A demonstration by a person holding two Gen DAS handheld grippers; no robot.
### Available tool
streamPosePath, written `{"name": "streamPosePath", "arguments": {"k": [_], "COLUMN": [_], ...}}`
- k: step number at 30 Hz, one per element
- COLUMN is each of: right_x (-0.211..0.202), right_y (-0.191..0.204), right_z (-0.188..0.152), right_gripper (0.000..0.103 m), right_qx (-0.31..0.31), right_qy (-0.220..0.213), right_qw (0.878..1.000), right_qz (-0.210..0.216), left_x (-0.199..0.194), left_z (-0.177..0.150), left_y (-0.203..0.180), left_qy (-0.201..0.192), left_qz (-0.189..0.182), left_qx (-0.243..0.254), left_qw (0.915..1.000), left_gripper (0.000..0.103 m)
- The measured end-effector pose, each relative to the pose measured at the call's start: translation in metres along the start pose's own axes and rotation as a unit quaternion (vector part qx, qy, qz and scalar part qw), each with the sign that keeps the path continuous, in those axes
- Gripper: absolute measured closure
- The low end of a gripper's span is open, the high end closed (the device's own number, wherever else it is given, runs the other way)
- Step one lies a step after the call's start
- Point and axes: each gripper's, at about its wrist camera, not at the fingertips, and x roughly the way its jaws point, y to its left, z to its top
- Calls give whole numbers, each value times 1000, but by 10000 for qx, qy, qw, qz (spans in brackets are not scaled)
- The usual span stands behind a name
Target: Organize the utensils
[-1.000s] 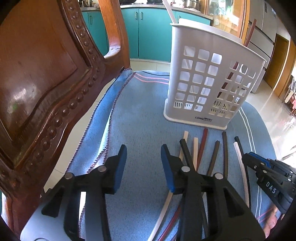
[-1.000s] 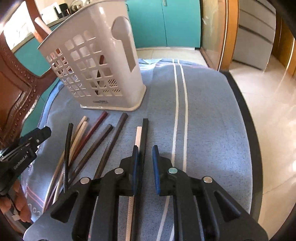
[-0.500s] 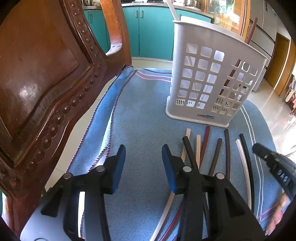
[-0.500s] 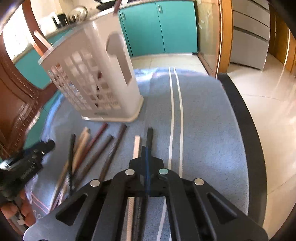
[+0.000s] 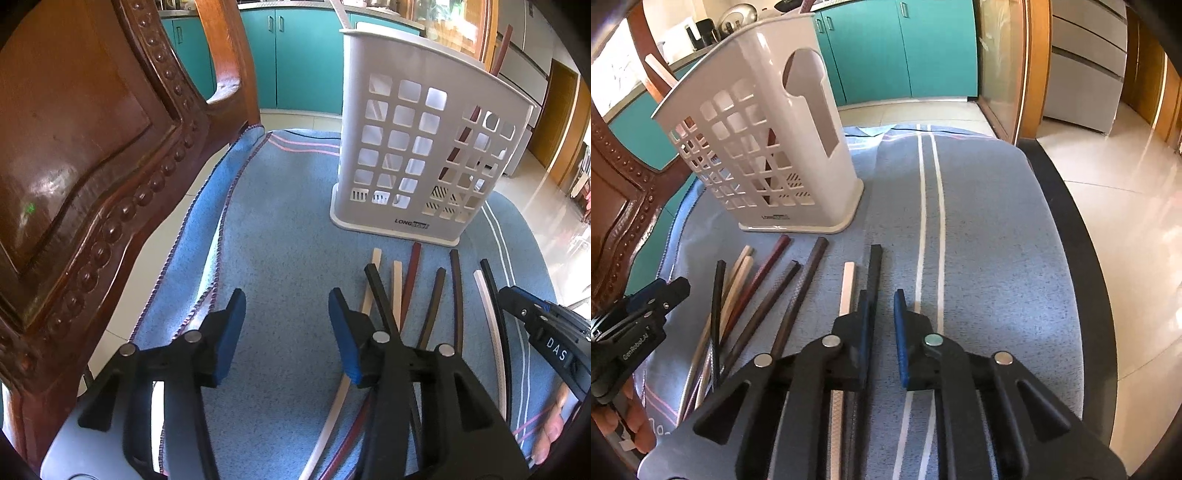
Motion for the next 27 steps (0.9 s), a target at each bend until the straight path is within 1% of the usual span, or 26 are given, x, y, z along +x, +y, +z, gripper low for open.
{"name": "streamPosePath", "arguments": {"k": [3, 8, 9, 10, 12, 14, 15, 16, 18, 23, 27], "right_x": [4, 6, 5, 5, 5, 4, 4, 3, 1, -3, -6], "right_y": [-1, 4, 5, 6, 10, 13, 13, 13, 13, 9, 1], "right_z": [-1, -3, -4, -5, -6, -7, -7, -7, -6, -4, -2], "right_gripper": [83, 82, 85, 95, 95, 96, 96, 96, 96, 96, 96], "right_qx": [-45, -132, -167, -193, -248, -239, -208, -159, -106, 0, 77], "right_qy": [81, 50, 42, 54, 43, 43, 49, 83, 109, -2, -124], "right_qw": [10000, 9999, 9998, 9998, 9995, 9991, 9985, 9971, 9951, 9962, 9977], "right_qz": [-6, -25, 20, 78, 167, 349, 499, 736, 976, 871, 663], "left_x": [3, 5, 5, 5, 6, 8, 8, 9, 9, 9, 10], "left_z": [1, 0, 0, 0, 0, 1, 1, 1, 0, -1, -1], "left_y": [1, 0, 0, 0, 0, 0, 0, 0, -2, -3, -4], "left_qy": [21, 27, 30, 32, 42, 54, 57, 60, 65, 70, 84], "left_qz": [3, 12, 13, 15, 20, 26, 30, 33, 43, 57, 59], "left_qx": [1, 6, 7, 7, 13, 19, 22, 26, 26, 38, 44], "left_qw": [10000, 10000, 10000, 10000, 10000, 10000, 10000, 10000, 10000, 10000, 9999], "left_gripper": [54, 53, 53, 53, 53, 53, 53, 53, 53, 51, 51]}}
